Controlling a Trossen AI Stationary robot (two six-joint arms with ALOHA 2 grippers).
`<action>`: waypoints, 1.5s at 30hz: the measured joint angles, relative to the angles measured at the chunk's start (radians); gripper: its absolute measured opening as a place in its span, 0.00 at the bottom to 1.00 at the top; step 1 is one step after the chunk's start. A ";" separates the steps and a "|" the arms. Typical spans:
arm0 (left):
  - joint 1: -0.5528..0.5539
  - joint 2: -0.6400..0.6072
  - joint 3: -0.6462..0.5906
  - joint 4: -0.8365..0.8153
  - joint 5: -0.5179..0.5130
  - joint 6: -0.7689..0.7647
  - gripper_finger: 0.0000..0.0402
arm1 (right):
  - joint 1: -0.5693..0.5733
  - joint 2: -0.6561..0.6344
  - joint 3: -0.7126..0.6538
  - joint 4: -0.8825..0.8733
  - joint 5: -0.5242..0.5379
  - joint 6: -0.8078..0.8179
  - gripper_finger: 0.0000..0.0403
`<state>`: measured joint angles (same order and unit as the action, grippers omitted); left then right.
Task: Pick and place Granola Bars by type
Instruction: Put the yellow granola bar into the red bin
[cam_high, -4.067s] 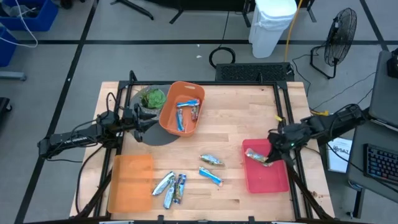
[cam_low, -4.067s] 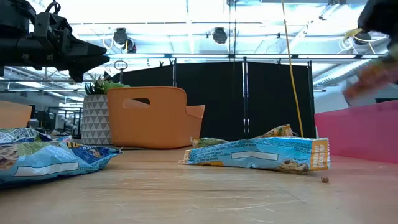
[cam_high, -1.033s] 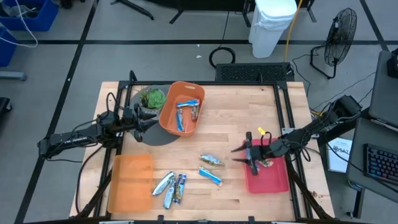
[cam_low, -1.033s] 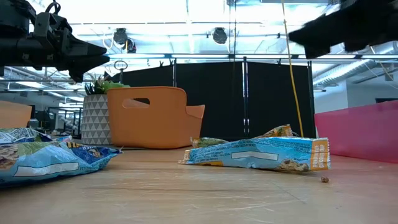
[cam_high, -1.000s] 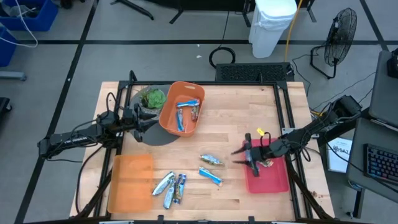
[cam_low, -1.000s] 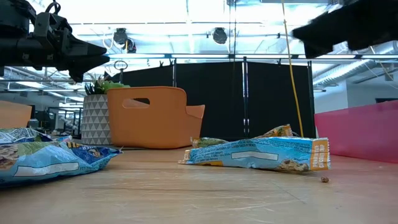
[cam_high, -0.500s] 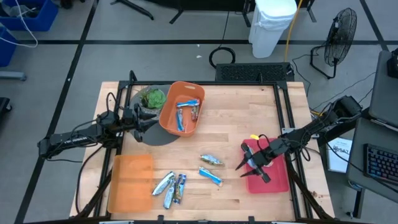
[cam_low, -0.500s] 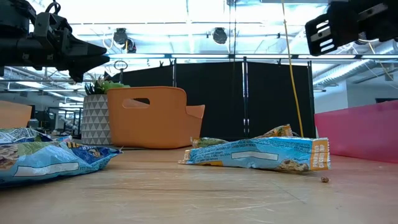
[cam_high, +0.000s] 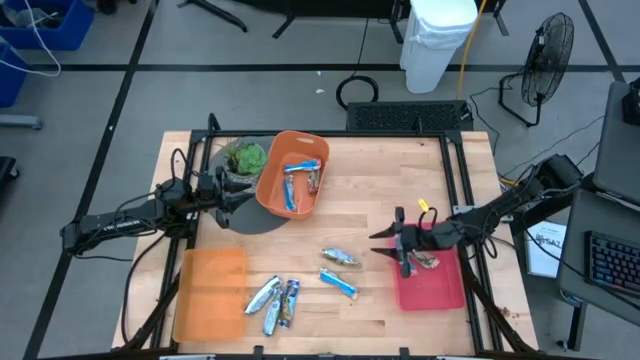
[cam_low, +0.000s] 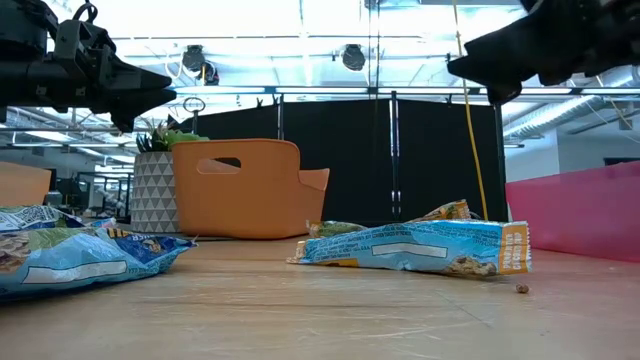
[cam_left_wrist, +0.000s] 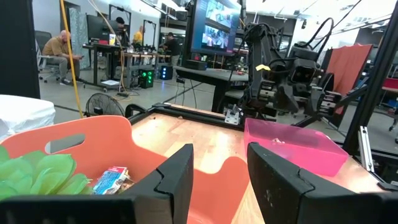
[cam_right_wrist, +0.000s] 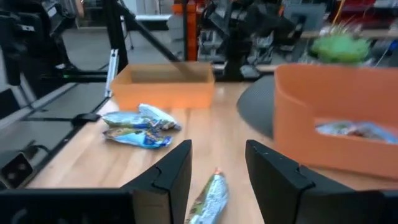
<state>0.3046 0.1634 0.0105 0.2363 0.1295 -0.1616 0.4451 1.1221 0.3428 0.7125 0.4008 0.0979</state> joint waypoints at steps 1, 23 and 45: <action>0.000 0.000 0.000 0.000 0.000 0.000 0.38 | -0.009 0.000 0.018 -0.042 -0.028 0.021 0.35; 0.000 0.000 0.000 0.000 0.000 0.000 0.38 | -0.086 0.080 0.253 -0.786 -0.244 0.308 0.35; 0.000 0.000 0.000 0.000 0.000 0.000 0.38 | -0.086 0.396 0.253 -0.444 -0.275 0.257 0.35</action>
<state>0.3045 0.1634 0.0105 0.2360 0.1299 -0.1613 0.3595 1.5176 0.5953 0.2685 0.1261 0.3546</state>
